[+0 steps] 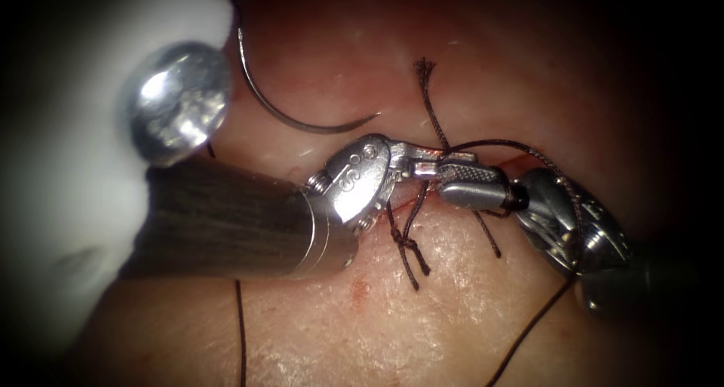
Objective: Wound Closure
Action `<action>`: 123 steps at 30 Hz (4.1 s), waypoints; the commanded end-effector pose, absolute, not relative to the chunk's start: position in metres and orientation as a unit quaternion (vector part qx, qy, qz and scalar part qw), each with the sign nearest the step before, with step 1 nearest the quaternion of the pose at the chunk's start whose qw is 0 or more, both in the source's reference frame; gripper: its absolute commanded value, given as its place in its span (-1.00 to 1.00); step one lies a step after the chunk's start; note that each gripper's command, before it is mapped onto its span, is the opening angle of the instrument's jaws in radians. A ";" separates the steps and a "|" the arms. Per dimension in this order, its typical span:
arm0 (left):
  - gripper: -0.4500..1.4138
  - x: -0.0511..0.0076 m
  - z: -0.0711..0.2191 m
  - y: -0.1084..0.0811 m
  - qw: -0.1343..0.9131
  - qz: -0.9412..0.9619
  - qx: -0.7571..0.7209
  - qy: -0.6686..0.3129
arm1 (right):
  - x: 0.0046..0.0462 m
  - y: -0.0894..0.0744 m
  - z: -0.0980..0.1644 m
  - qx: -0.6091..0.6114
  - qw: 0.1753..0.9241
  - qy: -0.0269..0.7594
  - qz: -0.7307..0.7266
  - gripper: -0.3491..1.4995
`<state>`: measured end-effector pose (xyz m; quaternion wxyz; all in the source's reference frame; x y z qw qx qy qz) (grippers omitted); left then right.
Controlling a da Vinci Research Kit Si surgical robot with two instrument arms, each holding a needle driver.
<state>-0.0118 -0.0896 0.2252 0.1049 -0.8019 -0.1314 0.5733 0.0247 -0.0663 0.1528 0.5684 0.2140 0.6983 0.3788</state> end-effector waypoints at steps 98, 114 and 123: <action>-1.00 -0.0149 0.210 -0.088 0.100 0.797 -0.575 -0.155 | 0.0273 -0.070 0.155 0.217 0.694 0.605 0.325 -0.13; -1.00 -0.0150 0.218 -0.082 0.054 0.669 -0.728 -0.139 | 0.0286 -0.072 0.153 0.295 0.664 0.640 0.250 -0.31; -1.00 -0.0149 0.224 -0.084 0.035 0.633 -0.766 -0.106 | 0.0291 -0.072 0.151 0.310 0.599 0.687 0.272 -0.31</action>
